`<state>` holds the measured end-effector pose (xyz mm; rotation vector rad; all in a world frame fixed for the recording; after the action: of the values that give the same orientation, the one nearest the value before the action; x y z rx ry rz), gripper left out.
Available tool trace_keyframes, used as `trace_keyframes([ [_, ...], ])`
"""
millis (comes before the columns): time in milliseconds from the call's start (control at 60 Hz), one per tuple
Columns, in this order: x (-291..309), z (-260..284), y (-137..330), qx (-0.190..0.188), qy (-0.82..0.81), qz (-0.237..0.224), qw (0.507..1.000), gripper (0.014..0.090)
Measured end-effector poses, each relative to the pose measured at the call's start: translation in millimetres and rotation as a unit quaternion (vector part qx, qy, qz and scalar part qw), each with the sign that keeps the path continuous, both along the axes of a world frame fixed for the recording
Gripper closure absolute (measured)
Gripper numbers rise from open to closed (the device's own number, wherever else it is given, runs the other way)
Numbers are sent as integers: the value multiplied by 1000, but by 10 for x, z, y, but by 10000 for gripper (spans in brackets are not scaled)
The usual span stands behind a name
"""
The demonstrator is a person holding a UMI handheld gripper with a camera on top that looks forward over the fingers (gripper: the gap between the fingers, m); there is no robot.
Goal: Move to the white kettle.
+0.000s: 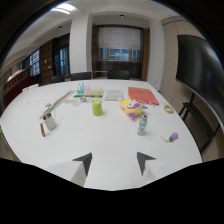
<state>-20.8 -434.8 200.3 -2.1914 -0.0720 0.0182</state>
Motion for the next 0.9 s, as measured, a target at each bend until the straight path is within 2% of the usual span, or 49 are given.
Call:
trace_keyframes([
  [250, 91, -90, -70, 2, -25, -12, 1000, 195],
  [483, -290, -201, -293, -18, -48, -41, 998, 193],
  [717, -1505, -343, -431, -23, -58, -64, 996, 194],
  [900, -2767, -422, -366, -26, -46, -40, 998, 193],
])
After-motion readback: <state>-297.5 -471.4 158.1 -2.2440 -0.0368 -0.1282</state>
